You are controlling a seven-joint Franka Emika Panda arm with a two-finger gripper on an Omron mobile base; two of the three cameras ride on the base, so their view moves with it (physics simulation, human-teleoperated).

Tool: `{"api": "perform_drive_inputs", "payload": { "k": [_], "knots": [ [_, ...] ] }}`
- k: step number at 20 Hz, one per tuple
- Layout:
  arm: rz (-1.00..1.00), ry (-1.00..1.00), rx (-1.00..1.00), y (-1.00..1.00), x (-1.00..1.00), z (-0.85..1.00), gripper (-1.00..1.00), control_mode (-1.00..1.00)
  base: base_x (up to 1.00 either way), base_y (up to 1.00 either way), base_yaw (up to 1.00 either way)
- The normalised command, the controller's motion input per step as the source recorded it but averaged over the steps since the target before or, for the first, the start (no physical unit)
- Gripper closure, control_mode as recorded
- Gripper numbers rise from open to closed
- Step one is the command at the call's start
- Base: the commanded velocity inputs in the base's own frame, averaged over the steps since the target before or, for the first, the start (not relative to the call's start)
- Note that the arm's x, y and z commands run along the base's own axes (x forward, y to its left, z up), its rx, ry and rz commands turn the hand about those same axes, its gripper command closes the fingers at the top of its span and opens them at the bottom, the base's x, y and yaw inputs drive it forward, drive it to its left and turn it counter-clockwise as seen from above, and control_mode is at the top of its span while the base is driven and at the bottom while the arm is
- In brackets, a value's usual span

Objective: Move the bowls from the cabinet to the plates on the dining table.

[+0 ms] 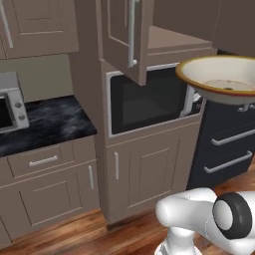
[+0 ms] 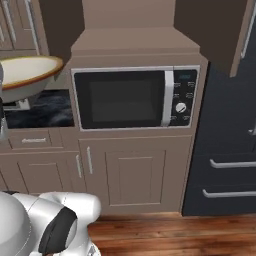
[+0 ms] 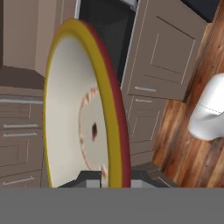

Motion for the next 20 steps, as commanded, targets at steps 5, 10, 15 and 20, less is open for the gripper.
{"api": "perform_drive_inputs", "payload": {
  "k": [5, 10, 15, 20],
  "knots": [
    [0.00, 0.00, 0.00, 0.00, 0.00, 0.00, 1.00, 1.00, -0.47, 0.50, -0.02],
    [0.00, 0.00, 0.00, 0.00, 0.00, 0.00, 1.00, 1.00, -0.60, 0.25, -0.03],
    [0.00, 0.00, 0.00, 0.00, 0.00, 0.00, 1.00, 1.00, -0.61, 0.00, -0.06],
    [0.00, 0.00, 0.00, 0.00, 0.00, 0.00, 1.00, 1.00, -0.62, 0.05, -0.05]
  ]
}}
